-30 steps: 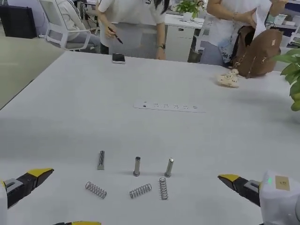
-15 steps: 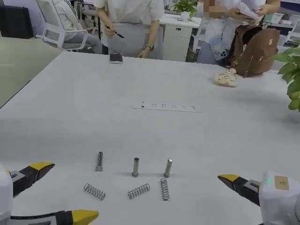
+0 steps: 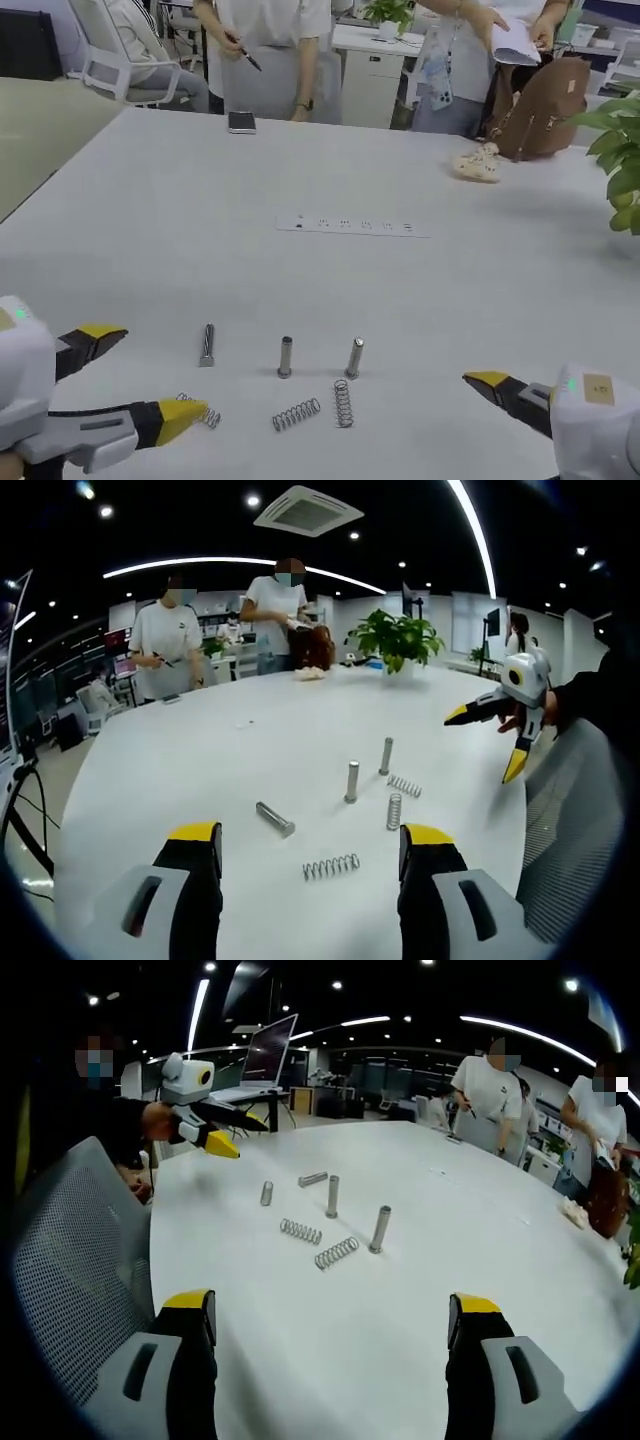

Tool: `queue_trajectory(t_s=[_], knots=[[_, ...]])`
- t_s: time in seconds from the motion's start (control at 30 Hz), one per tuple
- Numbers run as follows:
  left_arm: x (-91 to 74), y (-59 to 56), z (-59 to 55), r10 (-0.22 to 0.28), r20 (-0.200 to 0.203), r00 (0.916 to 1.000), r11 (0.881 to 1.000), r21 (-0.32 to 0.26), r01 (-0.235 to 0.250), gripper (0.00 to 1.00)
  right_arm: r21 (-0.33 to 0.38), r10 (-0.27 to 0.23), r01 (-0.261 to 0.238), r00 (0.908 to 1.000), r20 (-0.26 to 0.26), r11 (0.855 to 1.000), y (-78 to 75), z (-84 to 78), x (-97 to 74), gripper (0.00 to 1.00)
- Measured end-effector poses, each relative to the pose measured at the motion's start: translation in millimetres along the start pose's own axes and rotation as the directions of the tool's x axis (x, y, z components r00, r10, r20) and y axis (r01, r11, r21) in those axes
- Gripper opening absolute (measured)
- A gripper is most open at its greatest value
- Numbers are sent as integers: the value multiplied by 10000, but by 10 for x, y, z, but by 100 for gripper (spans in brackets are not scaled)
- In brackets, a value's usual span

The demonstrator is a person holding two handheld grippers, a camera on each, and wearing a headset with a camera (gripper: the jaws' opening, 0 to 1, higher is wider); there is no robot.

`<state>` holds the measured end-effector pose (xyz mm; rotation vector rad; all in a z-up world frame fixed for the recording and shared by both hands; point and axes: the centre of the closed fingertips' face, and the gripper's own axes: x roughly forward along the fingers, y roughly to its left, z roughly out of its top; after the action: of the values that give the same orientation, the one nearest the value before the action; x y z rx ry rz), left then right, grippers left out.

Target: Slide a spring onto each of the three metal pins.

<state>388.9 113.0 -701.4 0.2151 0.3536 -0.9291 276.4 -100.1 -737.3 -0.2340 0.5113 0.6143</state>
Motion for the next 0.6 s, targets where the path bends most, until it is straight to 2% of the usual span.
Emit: queue_trajectory(t_s=[0.17, 0.37, 0.6], knots=[[112, 101, 53, 124, -17, 9999, 9998, -131, -124, 62, 2, -30, 30, 10000, -16, 10000, -10, -5, -4, 95], [264, 251, 65, 365, -213, 9991, 9993, -112, -368, 57, -72, -53, 52, 10000, -69, 10000, -9, -12, -4, 95], [436, 305, 81, 312, -476, 9984, 9994, -146, -319, 50, -134, -92, 91, 9999, -84, 9999, -15, -17, -11, 96]])
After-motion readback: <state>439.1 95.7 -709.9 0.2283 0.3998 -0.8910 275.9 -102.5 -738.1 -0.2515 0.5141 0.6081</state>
